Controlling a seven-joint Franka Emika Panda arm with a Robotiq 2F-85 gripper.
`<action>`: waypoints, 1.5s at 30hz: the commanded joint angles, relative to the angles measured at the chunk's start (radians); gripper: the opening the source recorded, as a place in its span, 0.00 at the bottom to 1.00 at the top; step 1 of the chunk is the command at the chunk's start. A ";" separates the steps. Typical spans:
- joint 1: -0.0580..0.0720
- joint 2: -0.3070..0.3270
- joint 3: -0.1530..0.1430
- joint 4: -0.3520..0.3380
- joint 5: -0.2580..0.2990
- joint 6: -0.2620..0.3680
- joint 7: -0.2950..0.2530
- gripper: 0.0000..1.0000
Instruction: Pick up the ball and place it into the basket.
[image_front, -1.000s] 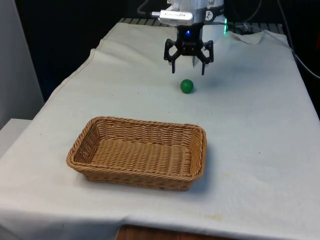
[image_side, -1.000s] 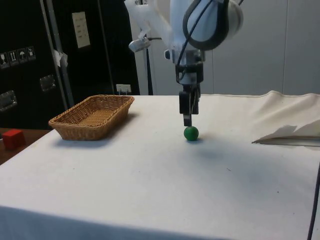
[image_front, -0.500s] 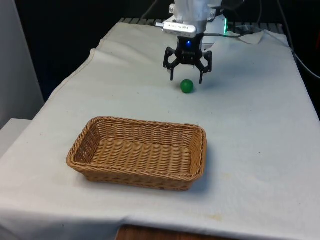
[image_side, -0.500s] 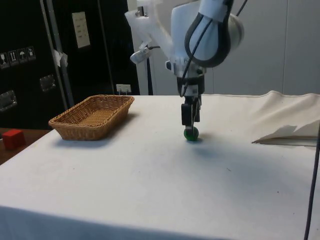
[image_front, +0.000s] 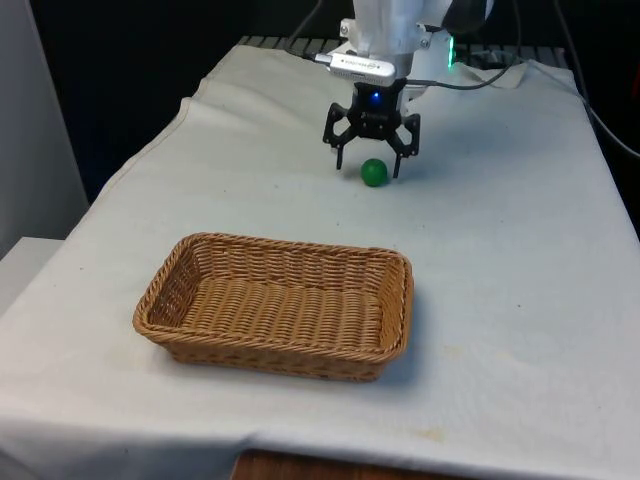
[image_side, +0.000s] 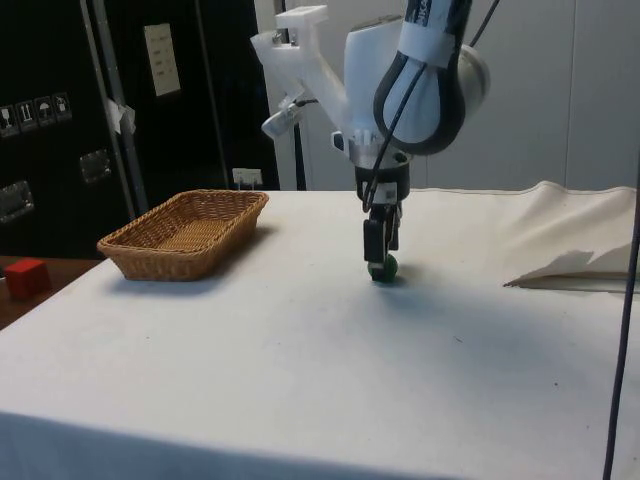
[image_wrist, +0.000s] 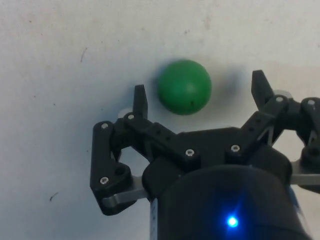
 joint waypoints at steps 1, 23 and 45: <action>-0.012 -0.010 0.016 -0.004 0.013 0.005 -0.009 1.00; 0.003 -0.020 -0.011 0.007 -0.009 -0.023 0.001 0.00; 0.003 -0.137 -0.044 0.080 -0.057 -0.216 0.027 0.00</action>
